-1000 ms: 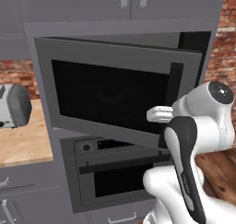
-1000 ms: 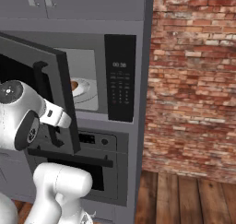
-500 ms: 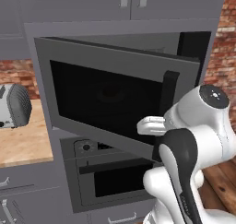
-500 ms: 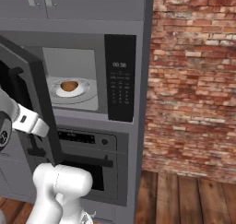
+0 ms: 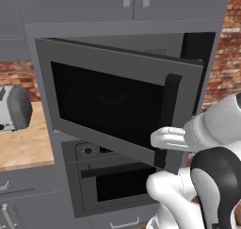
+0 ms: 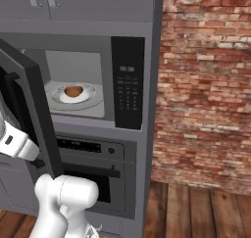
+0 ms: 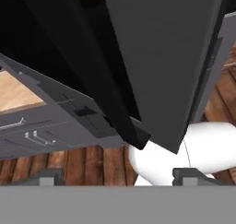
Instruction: Retrieve the reheated potato from the microwave, then place the potato, cheese, and condiment on the cutting board.
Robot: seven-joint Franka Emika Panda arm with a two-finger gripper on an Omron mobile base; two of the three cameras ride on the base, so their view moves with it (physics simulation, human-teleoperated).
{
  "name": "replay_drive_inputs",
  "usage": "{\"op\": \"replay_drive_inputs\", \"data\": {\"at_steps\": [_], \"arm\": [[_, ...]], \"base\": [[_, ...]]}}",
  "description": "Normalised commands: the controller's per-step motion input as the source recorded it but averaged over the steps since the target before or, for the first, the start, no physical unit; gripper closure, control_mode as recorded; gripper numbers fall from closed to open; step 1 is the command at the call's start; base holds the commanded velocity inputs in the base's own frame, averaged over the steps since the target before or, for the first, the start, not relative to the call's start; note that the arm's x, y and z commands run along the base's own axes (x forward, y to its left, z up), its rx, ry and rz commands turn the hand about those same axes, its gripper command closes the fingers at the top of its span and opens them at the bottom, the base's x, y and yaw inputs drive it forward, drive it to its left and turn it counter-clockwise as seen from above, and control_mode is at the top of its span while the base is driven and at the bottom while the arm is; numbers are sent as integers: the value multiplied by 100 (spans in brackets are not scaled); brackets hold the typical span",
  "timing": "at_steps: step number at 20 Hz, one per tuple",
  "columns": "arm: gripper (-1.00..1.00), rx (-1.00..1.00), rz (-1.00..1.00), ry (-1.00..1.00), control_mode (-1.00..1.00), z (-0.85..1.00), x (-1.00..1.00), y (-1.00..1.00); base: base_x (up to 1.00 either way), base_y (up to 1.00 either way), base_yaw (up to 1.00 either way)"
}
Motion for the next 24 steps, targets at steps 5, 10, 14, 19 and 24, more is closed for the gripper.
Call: {"op": "replay_drive_inputs", "data": {"at_steps": [5, 10, 14, 19, 24], "arm": [[-100, 21, -5, -7, -100, 4, -57, -40], [-100, 29, -5, 0, -100, 2, -10, -69], [-100, 26, -8, 0, -100, 1, -1, -69], [-100, 17, -13, 7, -100, 0, 31, -44], [-100, 24, -5, 20, -100, -1, 48, -31]], "base": [[0, 0, 0], [0, 0, 0], [0, 0, 0], [0, 0, 0], [0, 0, 0]]}}
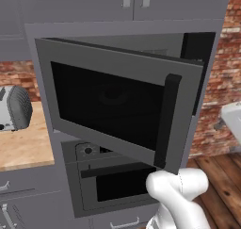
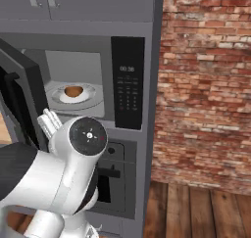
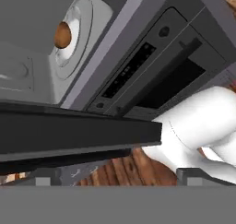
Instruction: Retrieve the reheated potato from the microwave, then place the potato, cheese, and condiment on the cutting board.
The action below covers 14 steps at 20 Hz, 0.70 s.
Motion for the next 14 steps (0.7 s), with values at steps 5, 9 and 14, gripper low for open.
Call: {"op": "replay_drive_inputs", "data": {"at_steps": [5, 9, 14], "arm": [[-100, 26, 0, 15, -100, 0, 58, -14], [-100, 21, 0, 3, -100, 0, 64, 13], [-100, 8, 0, 0, -100, 0, 64, 42]], "base": [[0, 0, 0], [0, 0, 0], [0, 0, 0]]}}
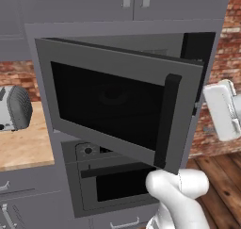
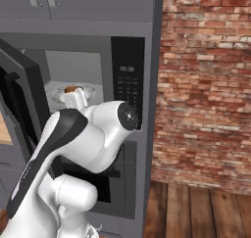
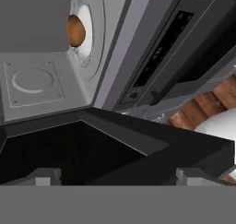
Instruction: Retrieve the reheated potato from the microwave, then place the potato, cheese, and condiment on the cutting board.
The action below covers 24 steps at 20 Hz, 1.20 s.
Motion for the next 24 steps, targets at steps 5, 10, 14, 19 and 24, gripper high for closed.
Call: {"op": "replay_drive_inputs", "data": {"at_steps": [5, 10, 14, 19, 24], "arm": [[-100, 7, 4, -5, -100, 1, 51, 27], [-100, 9, 16, 0, -100, 2, 15, 25], [-100, 3, 19, 0, -100, 0, 0, 37], [-100, 2, 21, 0, -100, 0, -14, 31], [-100, 3, 24, -8, -100, 1, -53, 18]], "base": [[0, 0, 0], [0, 0, 0], [0, 0, 0], [0, 0, 0], [0, 0, 0]]}}
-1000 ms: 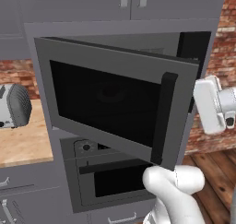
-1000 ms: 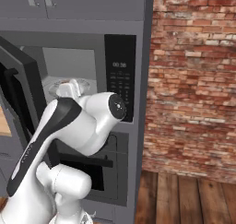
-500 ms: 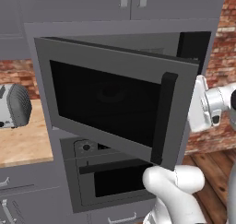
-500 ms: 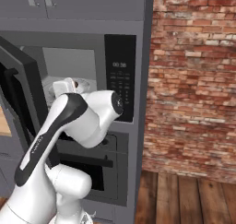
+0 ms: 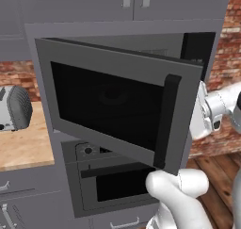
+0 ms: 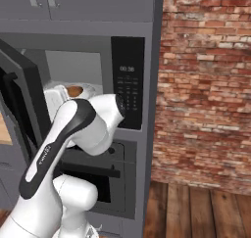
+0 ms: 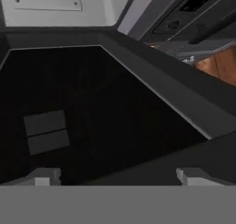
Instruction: Retrieve the reheated potato from the microwave, then place the potato, cheese, and condiment on the cutting board.
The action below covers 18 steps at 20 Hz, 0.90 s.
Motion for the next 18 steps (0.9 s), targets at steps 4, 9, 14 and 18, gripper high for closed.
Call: {"op": "replay_drive_inputs", "data": {"at_steps": [4, 9, 14, 18], "arm": [[-100, 0, 23, -4, -100, 0, -53, 34], [-100, 0, 18, 0, -100, 0, -35, 59], [-100, 0, 6, -13, -100, 0, -10, 76], [-100, 0, 0, -19, -100, 0, 0, 80]], "base": [[0, 0, 0], [0, 0, 0], [0, 0, 0], [0, 0, 0]]}}
